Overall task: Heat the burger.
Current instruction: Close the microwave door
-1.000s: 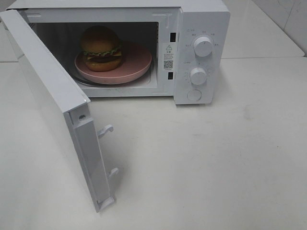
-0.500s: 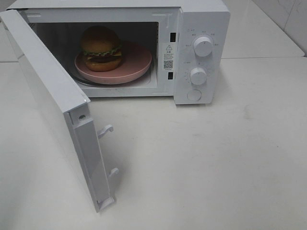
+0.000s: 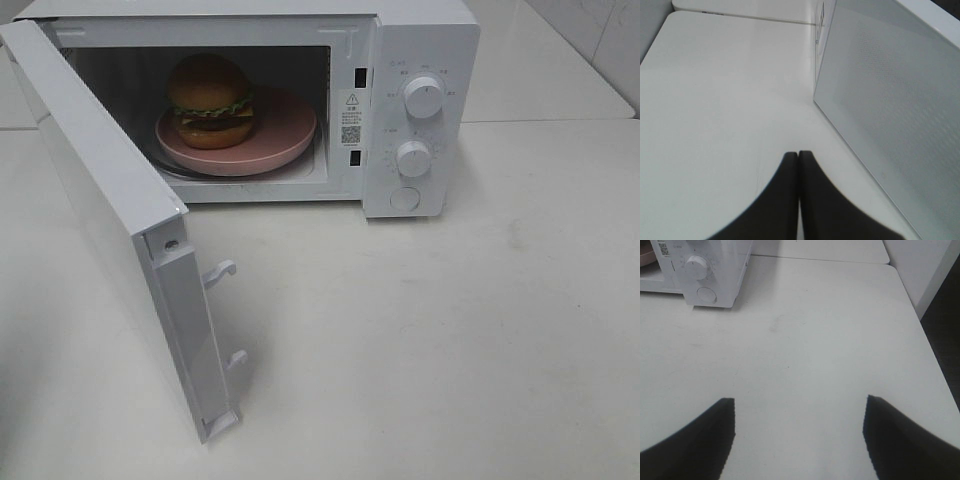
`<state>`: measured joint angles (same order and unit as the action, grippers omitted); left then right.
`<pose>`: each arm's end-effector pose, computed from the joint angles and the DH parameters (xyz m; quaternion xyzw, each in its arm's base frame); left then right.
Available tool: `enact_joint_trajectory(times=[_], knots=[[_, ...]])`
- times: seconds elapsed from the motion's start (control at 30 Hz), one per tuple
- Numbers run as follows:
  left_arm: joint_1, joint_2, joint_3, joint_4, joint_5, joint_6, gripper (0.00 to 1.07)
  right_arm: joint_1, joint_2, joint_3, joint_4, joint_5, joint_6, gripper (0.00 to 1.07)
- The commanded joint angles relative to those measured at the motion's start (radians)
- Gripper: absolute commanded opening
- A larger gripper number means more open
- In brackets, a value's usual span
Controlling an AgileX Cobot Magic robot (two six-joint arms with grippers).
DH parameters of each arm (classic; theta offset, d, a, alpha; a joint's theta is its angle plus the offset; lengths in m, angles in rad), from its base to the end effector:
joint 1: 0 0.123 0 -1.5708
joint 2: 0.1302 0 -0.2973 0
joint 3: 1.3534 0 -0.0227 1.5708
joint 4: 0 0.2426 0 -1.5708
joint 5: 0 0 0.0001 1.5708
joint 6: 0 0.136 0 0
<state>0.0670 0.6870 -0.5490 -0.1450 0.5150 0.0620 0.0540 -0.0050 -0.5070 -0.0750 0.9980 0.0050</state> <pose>0.1551 0.0007 0.2779 -0.0403 0.8740 -0.0305 0.4833 0.0181 -0.0076 0.2631 -0.0199 0.8323 -0.0212 0.5535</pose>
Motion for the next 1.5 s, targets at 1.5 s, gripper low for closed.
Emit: enact_joint_trajectory(times=[1.5], knots=[[-0.004, 0.795, 0.207, 0.66, -1.405, -0.346, 0.0, -0.007, -0.03, 0.006, -0.002, -0.009, 0.006, 0.71]])
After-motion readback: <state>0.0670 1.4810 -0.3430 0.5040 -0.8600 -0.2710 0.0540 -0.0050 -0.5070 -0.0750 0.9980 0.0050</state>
